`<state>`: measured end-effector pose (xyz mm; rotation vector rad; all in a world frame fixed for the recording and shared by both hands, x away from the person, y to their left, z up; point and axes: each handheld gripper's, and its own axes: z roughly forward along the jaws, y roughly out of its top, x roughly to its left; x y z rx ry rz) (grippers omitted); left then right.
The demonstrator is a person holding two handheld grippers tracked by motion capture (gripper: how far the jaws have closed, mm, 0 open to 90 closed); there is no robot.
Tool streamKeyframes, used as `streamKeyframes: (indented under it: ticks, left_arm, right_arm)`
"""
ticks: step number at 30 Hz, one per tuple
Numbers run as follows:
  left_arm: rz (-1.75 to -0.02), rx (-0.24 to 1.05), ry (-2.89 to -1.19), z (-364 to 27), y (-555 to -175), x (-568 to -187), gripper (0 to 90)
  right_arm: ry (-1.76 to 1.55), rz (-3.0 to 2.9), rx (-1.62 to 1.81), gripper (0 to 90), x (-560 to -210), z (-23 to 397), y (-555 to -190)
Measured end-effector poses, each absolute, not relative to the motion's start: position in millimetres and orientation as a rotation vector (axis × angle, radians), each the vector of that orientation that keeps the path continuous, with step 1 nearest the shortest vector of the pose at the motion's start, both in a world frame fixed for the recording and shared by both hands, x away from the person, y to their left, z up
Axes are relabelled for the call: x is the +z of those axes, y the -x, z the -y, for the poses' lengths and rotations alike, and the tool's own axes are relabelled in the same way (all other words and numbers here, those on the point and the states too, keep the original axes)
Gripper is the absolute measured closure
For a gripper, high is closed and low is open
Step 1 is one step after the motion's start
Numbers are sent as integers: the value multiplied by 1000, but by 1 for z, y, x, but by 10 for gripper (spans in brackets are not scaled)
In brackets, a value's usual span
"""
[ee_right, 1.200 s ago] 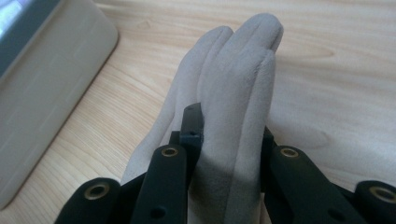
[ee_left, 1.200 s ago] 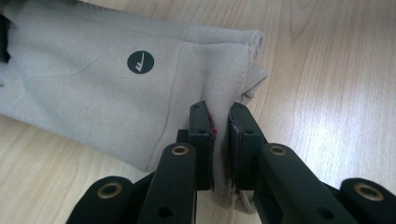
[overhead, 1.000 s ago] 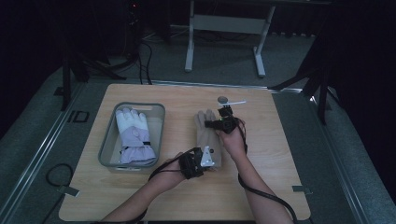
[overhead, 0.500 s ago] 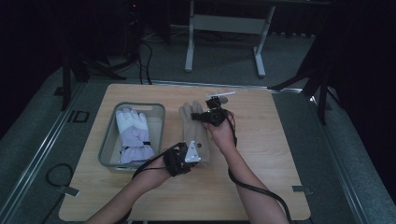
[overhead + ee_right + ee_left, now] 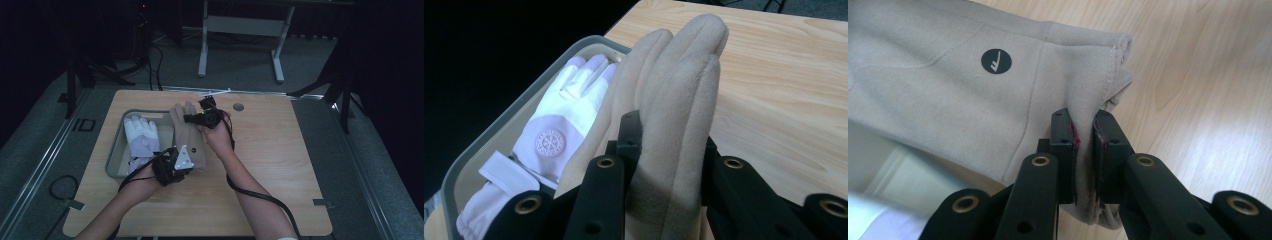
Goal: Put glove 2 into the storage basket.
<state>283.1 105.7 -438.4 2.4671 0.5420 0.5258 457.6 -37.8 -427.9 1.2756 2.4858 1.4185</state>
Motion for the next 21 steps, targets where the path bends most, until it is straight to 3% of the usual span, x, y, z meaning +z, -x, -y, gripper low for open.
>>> streamKeyframes:
  ticks: [21]
  left_arm:
    - [-733,553,-2471,-187,-272,-439,820]
  right_arm:
    - [-1129,-2618,1402,751,-436,-69,-464]
